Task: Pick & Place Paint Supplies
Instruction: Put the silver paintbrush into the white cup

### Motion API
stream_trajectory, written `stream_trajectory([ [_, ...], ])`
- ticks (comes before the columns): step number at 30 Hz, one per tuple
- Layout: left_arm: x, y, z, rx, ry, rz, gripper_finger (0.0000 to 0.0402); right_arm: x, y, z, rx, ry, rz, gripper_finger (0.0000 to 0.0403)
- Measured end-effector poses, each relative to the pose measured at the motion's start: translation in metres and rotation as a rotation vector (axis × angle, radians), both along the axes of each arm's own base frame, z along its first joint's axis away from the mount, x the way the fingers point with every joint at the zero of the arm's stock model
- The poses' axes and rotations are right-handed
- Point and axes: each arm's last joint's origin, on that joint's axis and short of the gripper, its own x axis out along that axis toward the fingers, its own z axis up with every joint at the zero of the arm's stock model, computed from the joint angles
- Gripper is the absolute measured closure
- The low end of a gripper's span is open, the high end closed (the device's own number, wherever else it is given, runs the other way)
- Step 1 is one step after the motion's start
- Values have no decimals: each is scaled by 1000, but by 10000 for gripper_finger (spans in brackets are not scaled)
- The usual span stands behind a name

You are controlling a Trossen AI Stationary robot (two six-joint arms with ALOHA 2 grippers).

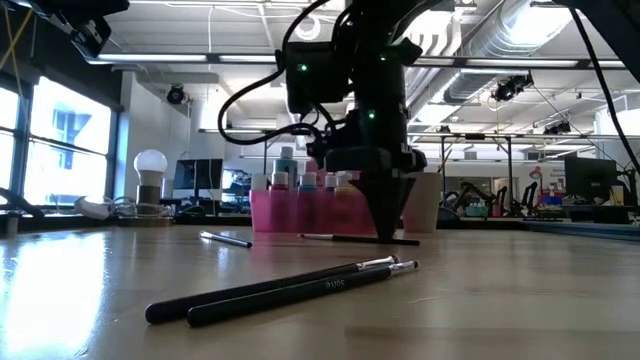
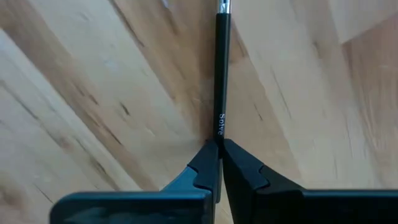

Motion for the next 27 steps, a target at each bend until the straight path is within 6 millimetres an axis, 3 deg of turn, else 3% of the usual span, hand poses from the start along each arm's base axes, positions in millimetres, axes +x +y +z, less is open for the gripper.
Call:
stream_trajectory([
  [8,0,0,0,-3,1,-2,402,4,0,1,5,-41,10,382],
  [19,0,0,0,-5,1,-2,402,3,1,1,30,-28,29,270],
  [27,0,0,0,-3,1,-2,402,5,0,1,103,-44,50,259],
])
